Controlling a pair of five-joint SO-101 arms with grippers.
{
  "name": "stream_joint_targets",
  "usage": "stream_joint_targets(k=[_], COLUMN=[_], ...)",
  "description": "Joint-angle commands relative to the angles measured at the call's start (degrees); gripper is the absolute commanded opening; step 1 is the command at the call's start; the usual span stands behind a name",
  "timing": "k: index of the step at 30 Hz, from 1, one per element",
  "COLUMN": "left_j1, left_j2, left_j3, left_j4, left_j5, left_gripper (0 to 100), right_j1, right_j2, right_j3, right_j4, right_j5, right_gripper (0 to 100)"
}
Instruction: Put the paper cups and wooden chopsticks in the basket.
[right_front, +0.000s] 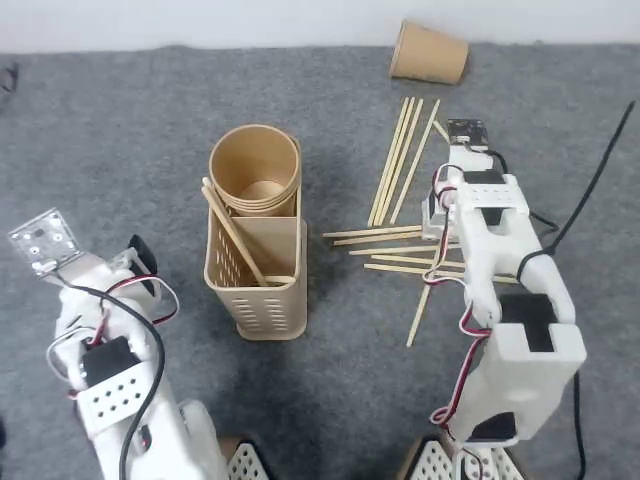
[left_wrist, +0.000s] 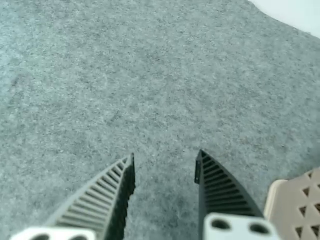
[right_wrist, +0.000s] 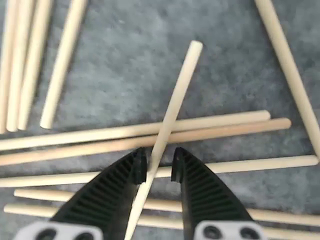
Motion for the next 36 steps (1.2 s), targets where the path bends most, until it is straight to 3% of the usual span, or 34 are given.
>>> stream_joint_targets(k=[1,4,7,19,25,30,36], left_j1=[0.2,0.2,0.2,0.2,0.2,0.2,0.2], left_j2=[-1.0,-1.0,-1.0,-1.0,-1.0,-1.0,-1.0], left_j3=[-0.2,-0.2,-0.2,-0.2,-0.2,-0.1,-0.1], left_j4=[-1.2,-1.2,-1.2,-1.2,-1.2,-1.2,-1.2], left_j5=[-0.6,-0.6,-0.6,-0.6,-0.6,-0.6,-0.6], left_gripper=[19,19,19,19,19,19,19], right_j1=[1.5,1.2,1.3,-1.0,-7.2,-16.7,-26.2], right_j2=[0.1,1.5,1.9,-16.9,-37.7,-55.5,-62.0], right_j3=[-3.3,-3.7,-3.8,-3.9,-3.9,-3.3,-1.4], right_j4=[0.3,-0.8,-1.3,2.2,2.8,-2.3,-15.1], right_j5=[-0.8,-0.4,-0.4,2.2,9.3,18.5,18.8], right_gripper=[10.5,9.9,0.0,0.6,0.6,0.6,0.6])
